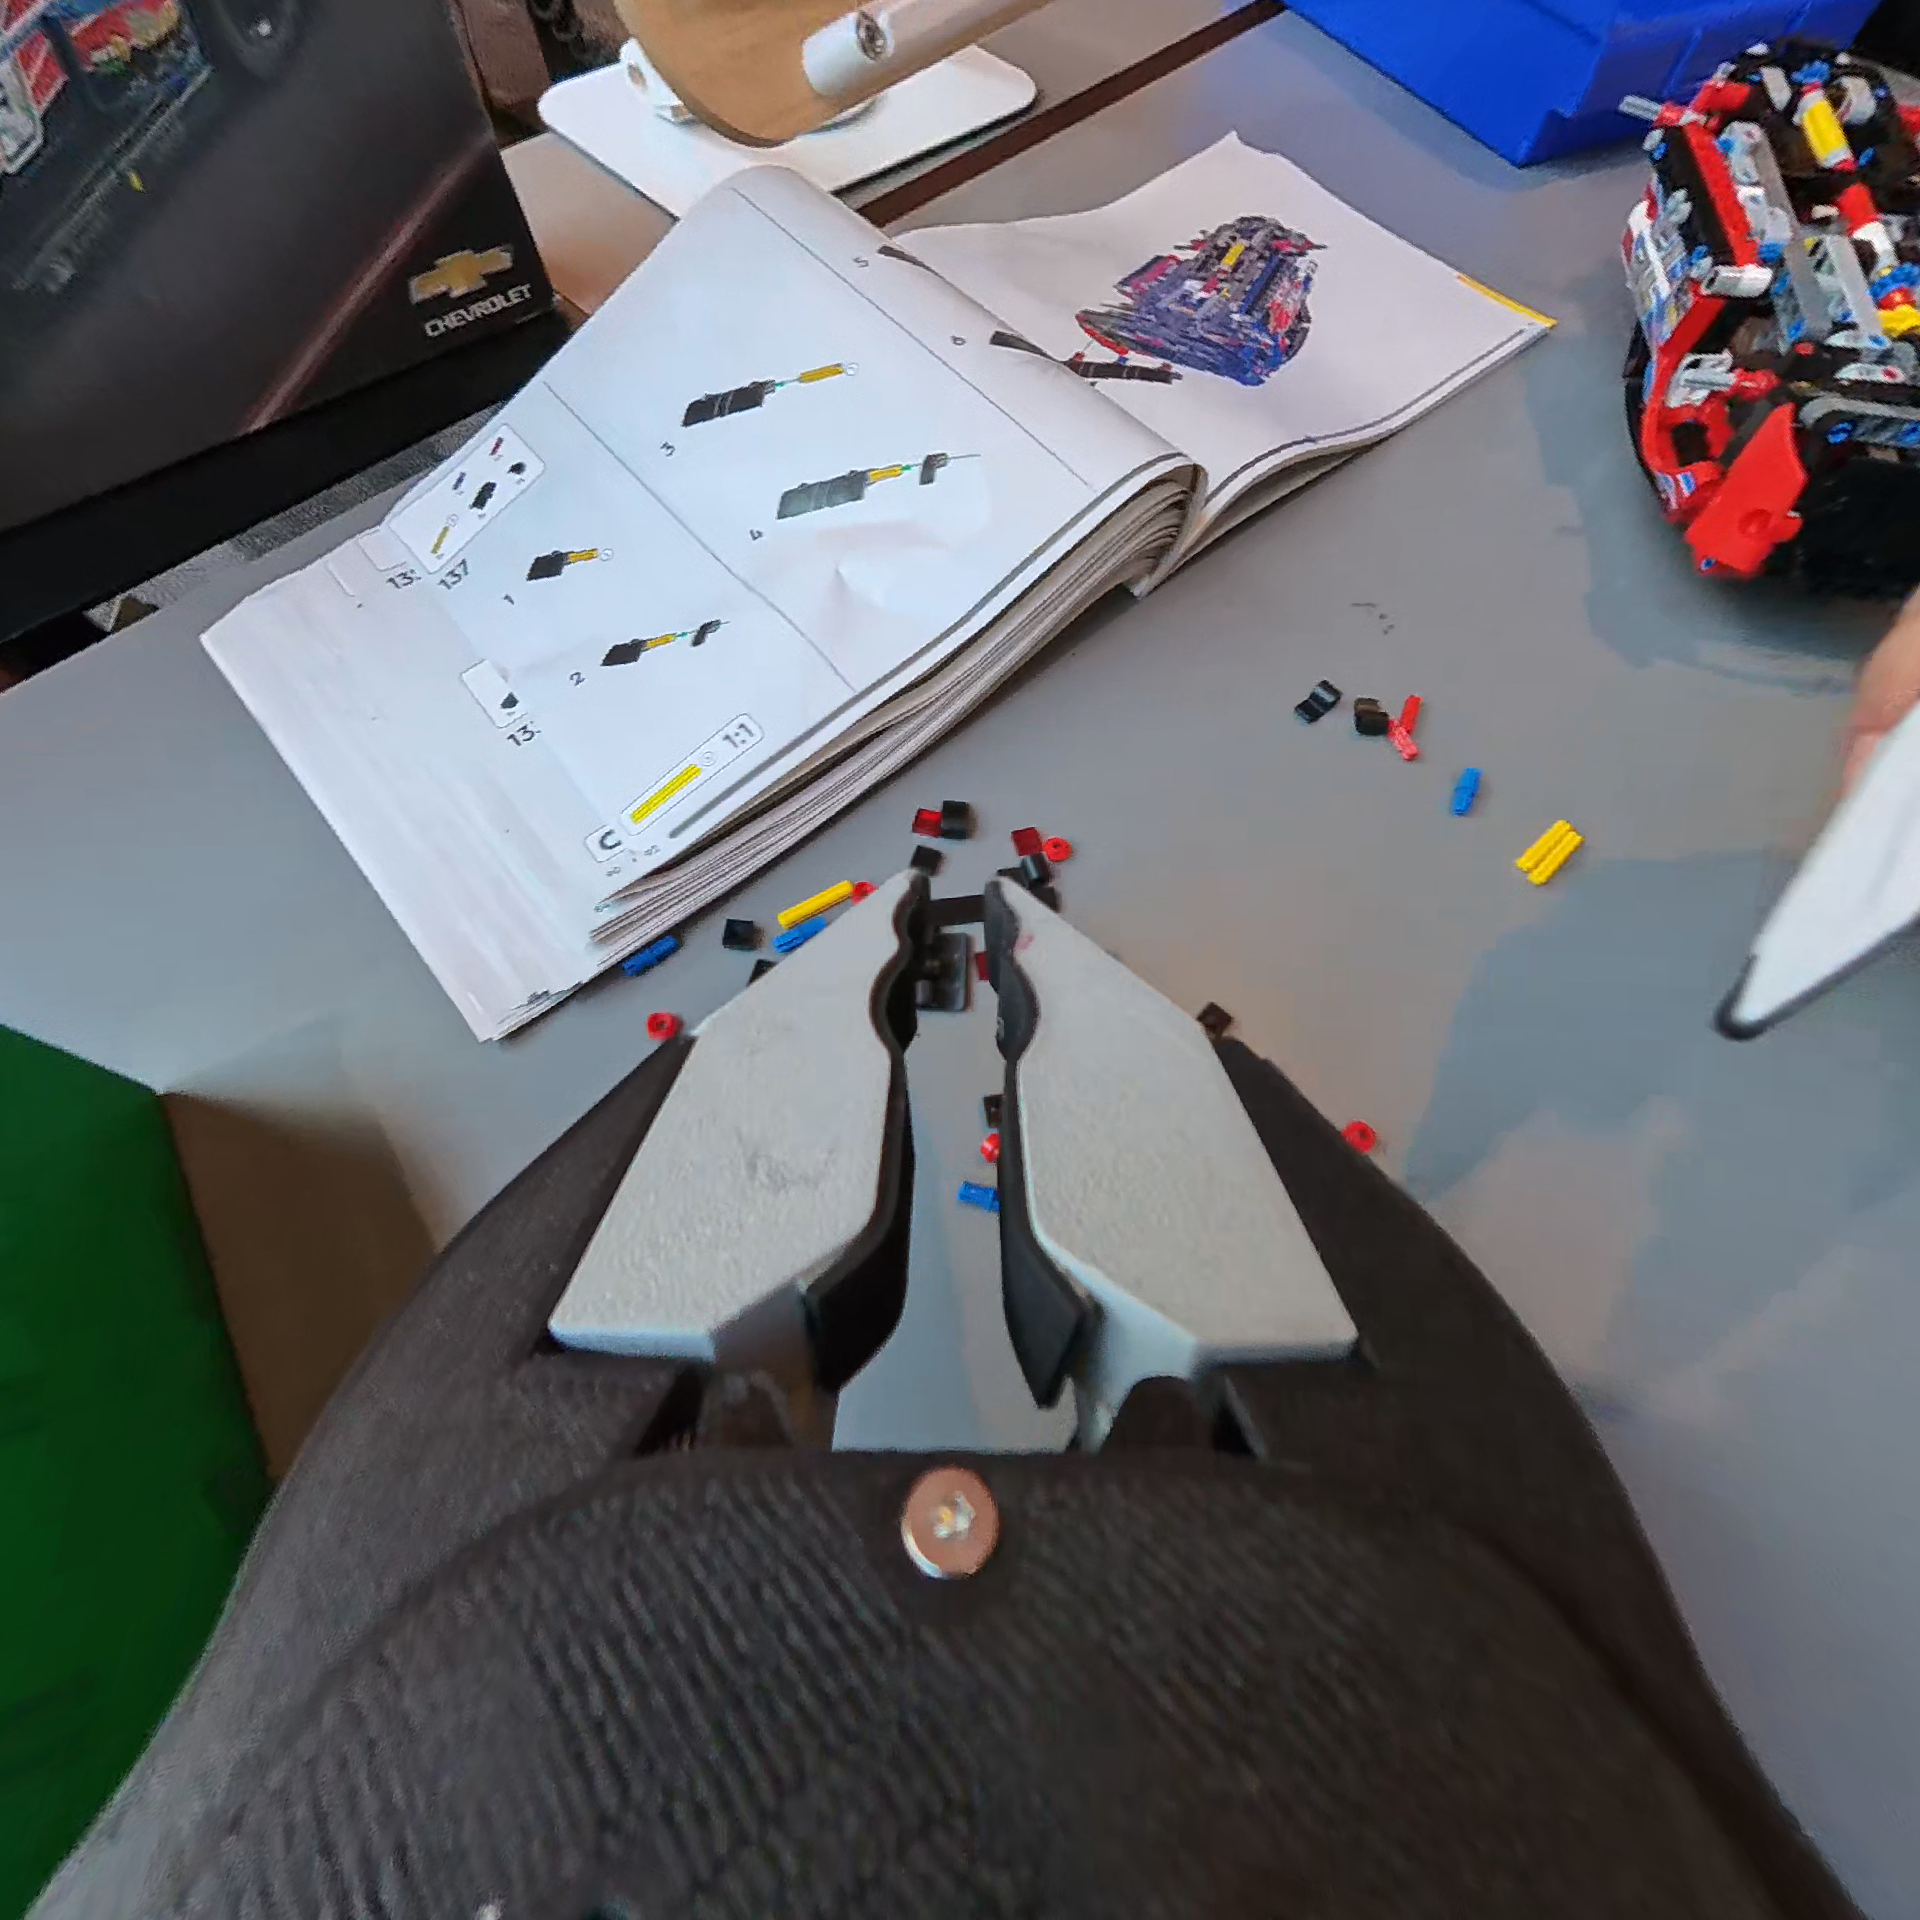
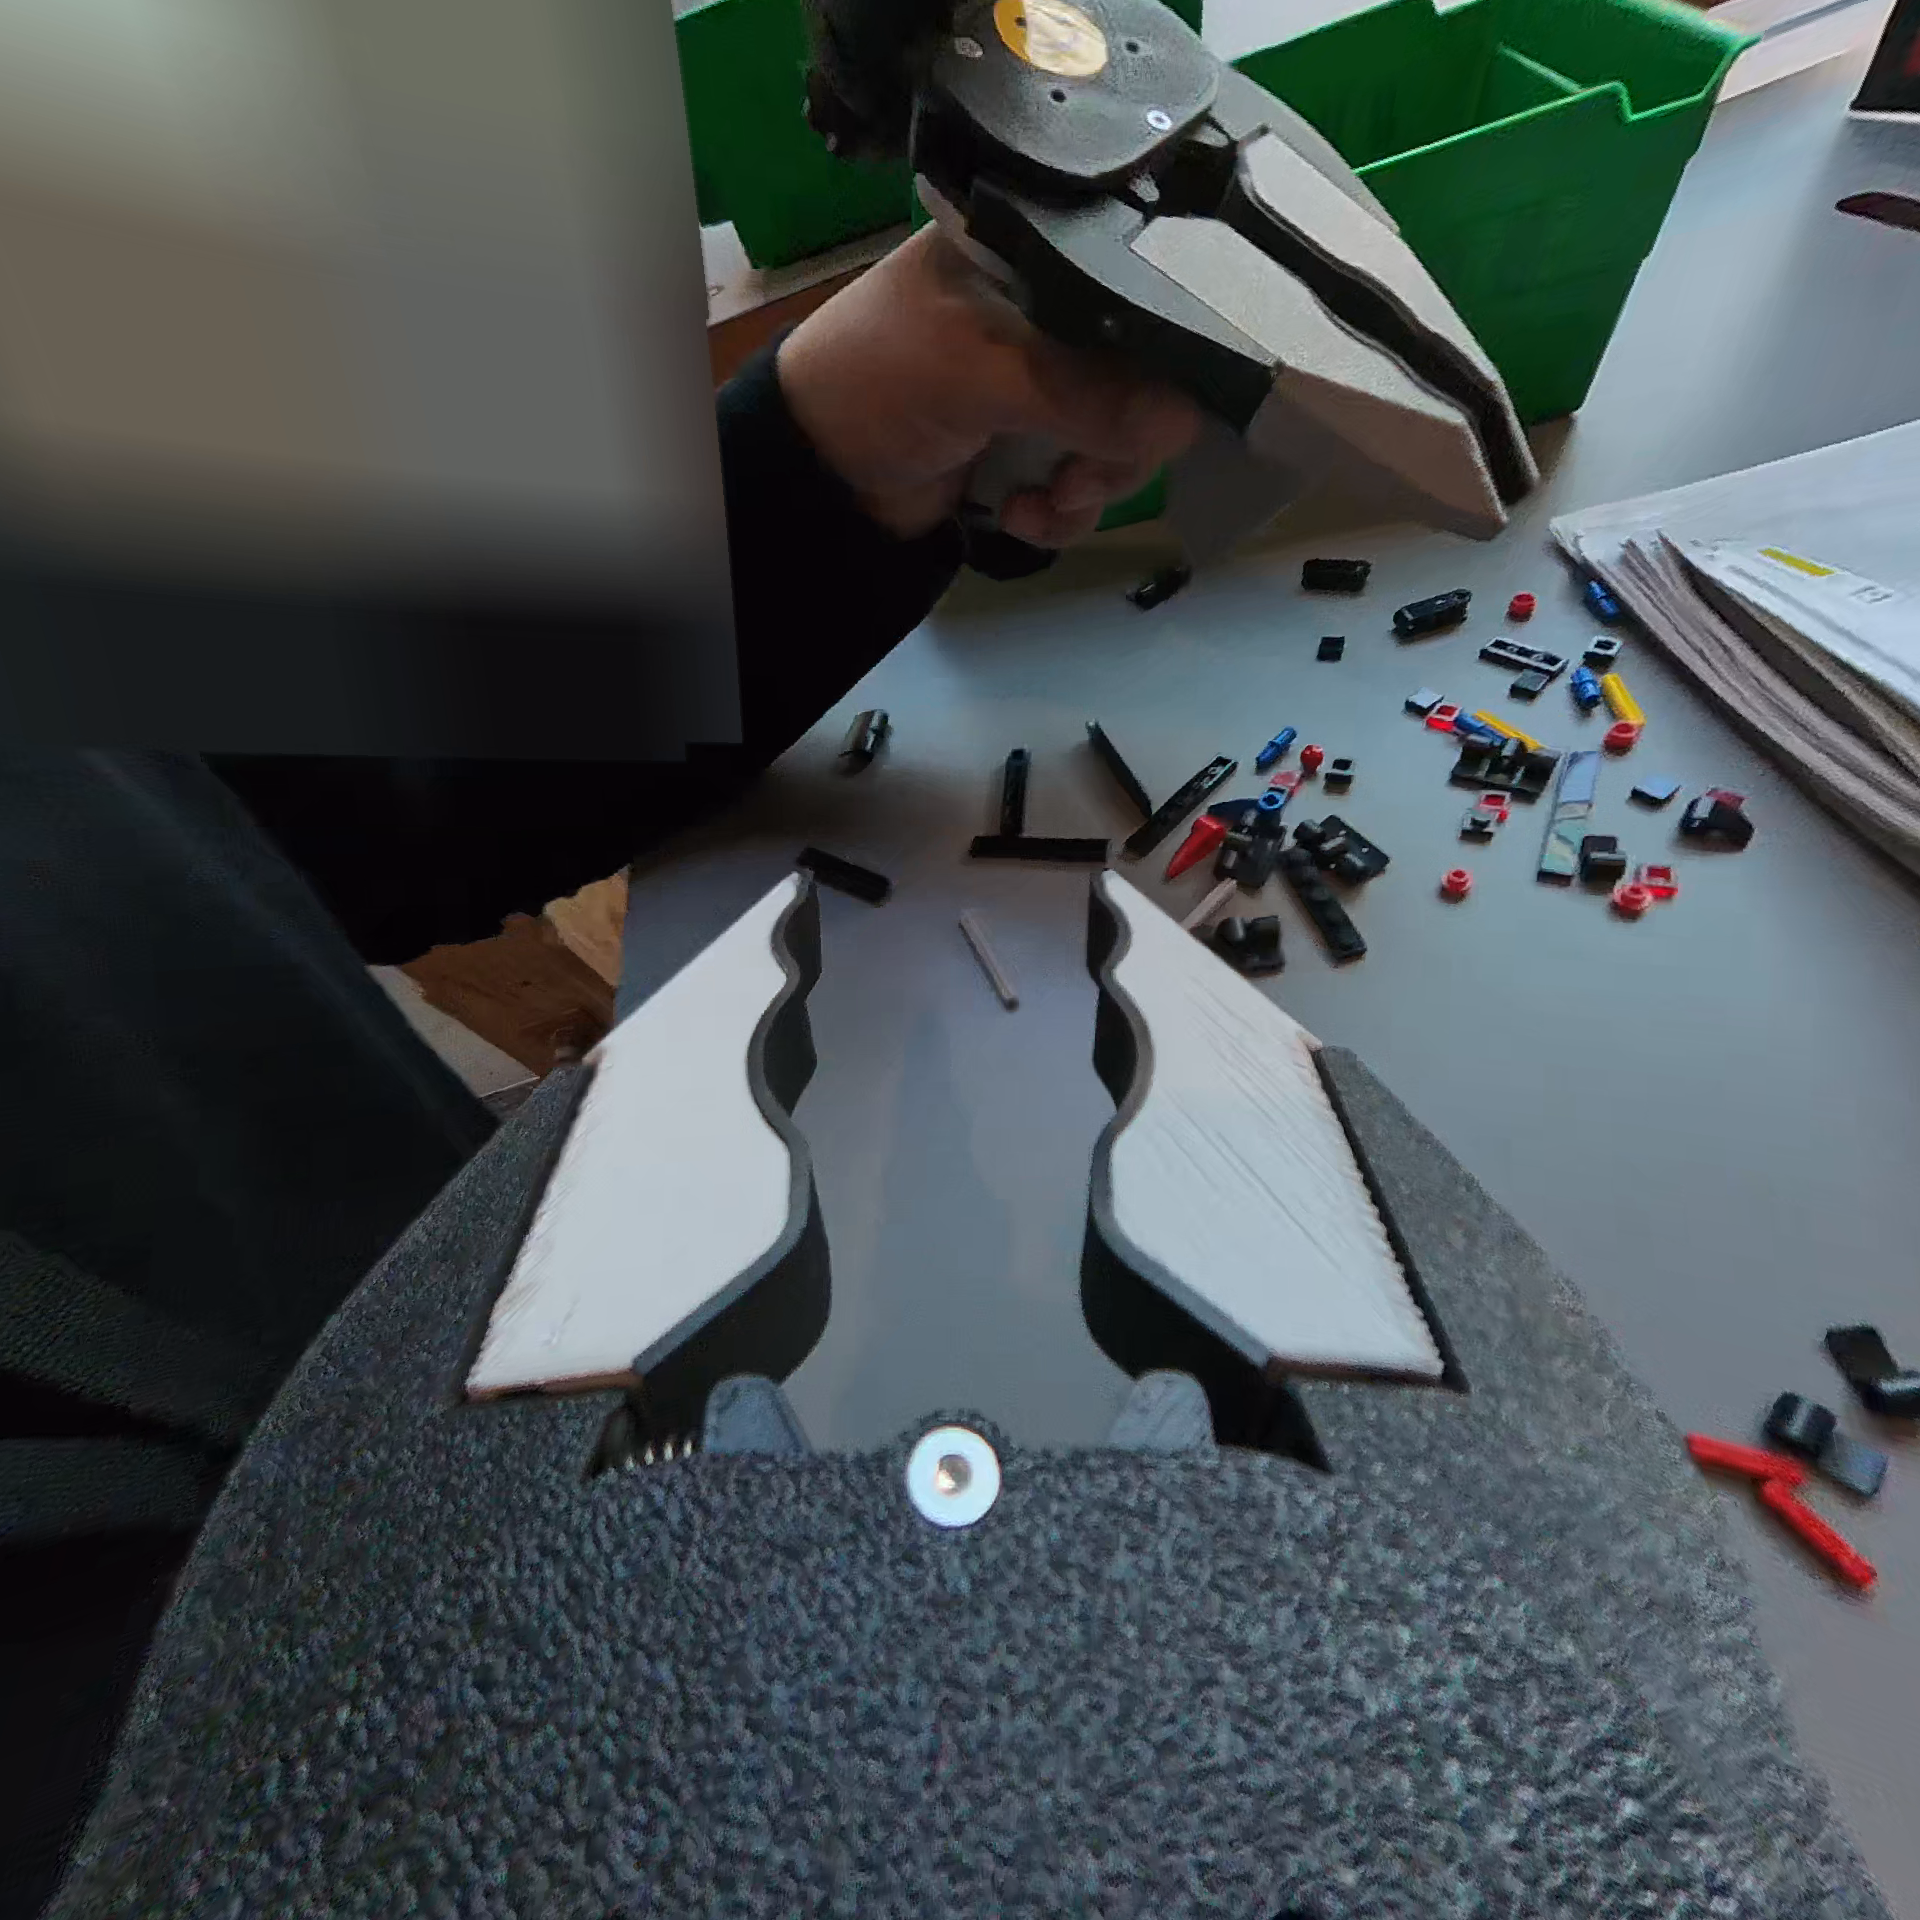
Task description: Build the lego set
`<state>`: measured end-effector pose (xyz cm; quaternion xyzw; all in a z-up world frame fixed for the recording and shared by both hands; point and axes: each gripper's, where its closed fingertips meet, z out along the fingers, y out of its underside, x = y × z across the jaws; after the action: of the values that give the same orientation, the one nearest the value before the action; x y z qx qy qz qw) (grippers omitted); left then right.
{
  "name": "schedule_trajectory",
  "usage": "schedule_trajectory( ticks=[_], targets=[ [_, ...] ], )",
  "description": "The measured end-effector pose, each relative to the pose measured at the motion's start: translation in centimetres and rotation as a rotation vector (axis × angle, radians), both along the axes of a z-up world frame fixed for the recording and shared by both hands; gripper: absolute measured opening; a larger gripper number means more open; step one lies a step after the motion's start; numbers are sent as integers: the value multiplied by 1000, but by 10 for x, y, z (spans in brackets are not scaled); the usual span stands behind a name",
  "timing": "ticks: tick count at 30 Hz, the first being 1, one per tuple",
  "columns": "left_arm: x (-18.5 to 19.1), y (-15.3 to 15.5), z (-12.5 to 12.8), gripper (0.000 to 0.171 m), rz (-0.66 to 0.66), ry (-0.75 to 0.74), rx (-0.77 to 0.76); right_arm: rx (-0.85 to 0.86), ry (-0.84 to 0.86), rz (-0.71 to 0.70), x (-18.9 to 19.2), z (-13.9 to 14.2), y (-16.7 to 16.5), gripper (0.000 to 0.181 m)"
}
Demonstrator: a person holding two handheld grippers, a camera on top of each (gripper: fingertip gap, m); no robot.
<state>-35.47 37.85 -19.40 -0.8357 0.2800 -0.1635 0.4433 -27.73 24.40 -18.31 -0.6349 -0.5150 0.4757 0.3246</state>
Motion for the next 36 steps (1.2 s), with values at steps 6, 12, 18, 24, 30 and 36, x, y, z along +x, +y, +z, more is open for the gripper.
schedule_trajectory(
  ticks=[6,12,18,24,30,36],
  targets=[
    [-13,4,0,7,42,1,-6,158,-60,-9,-27,-27,28,48],
    [-13,3,-8,7,36,35,-30,189,-78,-30,-25,-38,37,38],
    [-1,-11,-23,8,-67,44,-121,223,-160,-130,-13,-48,60,29],
    [23,-55,-38,9,-331,89,-234,271,-127,-177,1,-40,57,24],
    [39,-73,-55,8,-435,164,-289,328,-89,-204,24,-33,40,23],
    [54,-75,-78,5,-474,223,-336,327,-87,-228,45,-32,25,23]
  ],
)
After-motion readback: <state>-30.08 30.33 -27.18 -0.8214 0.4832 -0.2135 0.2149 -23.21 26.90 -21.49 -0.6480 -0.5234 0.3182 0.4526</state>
